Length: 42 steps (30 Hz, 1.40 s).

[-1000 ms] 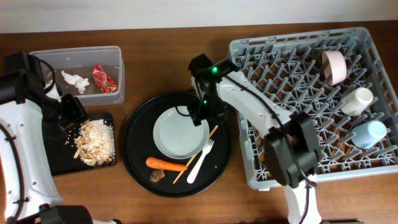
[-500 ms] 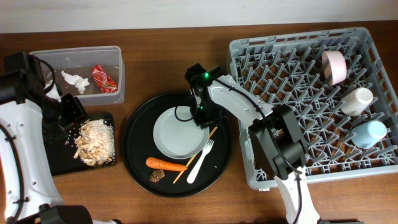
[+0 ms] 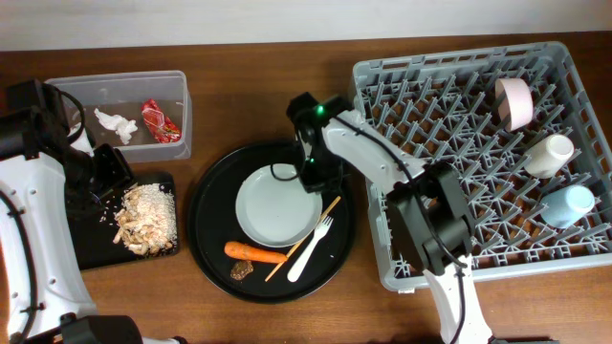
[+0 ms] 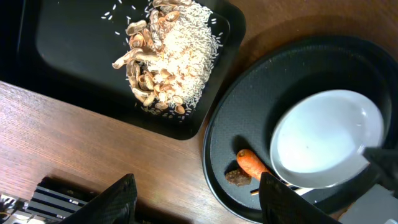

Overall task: Sort waste into correct bins and load items into the dishwasher rack
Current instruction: 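Grasp the grey plate with the right gripper and lift it, then place the grey plate upright in the rack's far row with right gripper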

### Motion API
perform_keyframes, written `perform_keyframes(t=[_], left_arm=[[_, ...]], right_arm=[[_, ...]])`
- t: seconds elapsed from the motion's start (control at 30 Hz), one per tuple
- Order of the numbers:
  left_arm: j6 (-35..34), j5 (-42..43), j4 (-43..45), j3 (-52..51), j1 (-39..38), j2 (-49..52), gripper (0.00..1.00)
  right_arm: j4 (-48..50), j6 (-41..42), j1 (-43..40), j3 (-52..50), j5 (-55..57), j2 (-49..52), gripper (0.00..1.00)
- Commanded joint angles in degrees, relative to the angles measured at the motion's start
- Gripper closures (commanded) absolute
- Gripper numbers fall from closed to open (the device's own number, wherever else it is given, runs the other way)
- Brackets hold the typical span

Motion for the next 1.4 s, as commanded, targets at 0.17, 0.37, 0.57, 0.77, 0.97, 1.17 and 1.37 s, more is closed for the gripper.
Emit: perform_keyframes(t=[0.17,0.37,0.57,0.77,0.97,1.17,1.37], left_arm=[[0.11,0.17,0.0,0.72,0.24,-0.85,0.38],[0.11,0.2,-0.02,0.72,0.24,-0.85,0.38],[0.09,0.2,-0.04,0.72,0.24,-0.85,0.38],[0.09,0.2,-0.24,0.72,0.24,-0.85,0.38],[0.09,0.22,-0.24,0.72,0.24,-0.85,0.38],[0.09,0.2,-0.22,0.72,0.24,-0.85,0.38],[0.09,0.22,-0.2,0.72,0.24,-0.85,0.38]], right_arm=[[-5.4,-0.46,-4.85,10.93,27.06,-18.47,0.96],[-6.34,6.01,-10.1,10.93,60.28,-23.71,0.96],[-7.06,14.78,-15.54,9.31,73.29,-21.11,0.96],[-7.13,17.11,-19.54,9.31,74.29,-15.8,0.96],[-7.13,17.31,-20.33,9.31,71.84,-10.45,0.96],[-7.34,17.29,-17.42,9.01,65.26,-7.72,0.96],[-9.05,17.29,-14.73,9.01,54.4,-7.74,0.84]])
